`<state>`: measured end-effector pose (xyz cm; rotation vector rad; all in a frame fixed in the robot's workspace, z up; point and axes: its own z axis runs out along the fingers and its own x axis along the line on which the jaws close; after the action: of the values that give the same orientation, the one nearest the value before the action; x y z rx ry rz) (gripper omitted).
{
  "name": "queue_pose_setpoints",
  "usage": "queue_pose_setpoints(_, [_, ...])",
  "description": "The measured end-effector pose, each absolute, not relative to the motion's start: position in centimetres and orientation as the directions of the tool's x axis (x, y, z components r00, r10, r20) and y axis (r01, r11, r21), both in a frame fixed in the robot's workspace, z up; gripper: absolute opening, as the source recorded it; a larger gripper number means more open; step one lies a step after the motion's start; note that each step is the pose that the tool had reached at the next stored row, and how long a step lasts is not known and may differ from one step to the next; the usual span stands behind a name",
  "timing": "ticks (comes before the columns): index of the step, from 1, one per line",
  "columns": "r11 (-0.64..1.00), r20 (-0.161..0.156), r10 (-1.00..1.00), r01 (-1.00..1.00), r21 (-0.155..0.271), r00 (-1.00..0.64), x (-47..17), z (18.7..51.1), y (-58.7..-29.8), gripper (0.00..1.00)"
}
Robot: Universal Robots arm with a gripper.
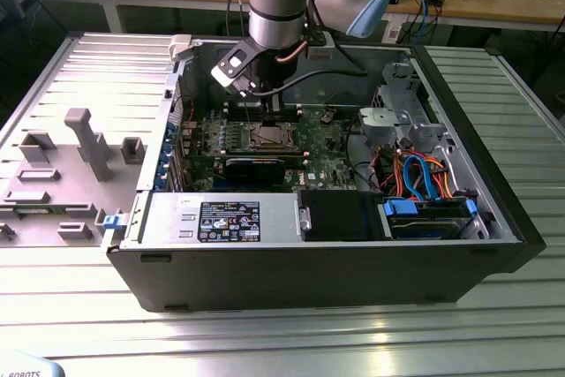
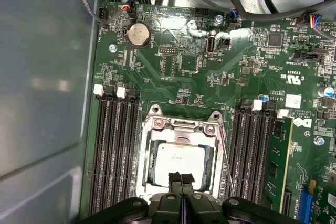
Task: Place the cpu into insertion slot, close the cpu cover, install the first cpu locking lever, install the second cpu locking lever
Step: 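Install the first cpu locking lever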
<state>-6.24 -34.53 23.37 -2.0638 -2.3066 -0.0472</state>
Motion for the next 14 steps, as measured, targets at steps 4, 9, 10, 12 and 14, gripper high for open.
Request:
queue_pose_setpoints(4, [0.112,0.055,0.992,0.994,-0.008,-0.111,-6.25,23.96,-34.53,0.11])
queue_pose_setpoints(9, [0.158,0.055,0.986,0.987,-0.008,-0.157,-6.25,24.4,-34.53,0.11])
queue_pose_setpoints(10, [0.175,0.055,0.983,0.985,-0.008,-0.174,-6.25,24.41,-34.53,0.11])
queue_pose_setpoints(12, [0.216,0.055,0.975,0.976,-0.008,-0.215,-6.25,24.41,-34.53,0.11])
queue_pose_setpoints(14, [0.255,0.055,0.966,0.967,-0.008,-0.254,-6.25,24.41,-34.53,0.11])
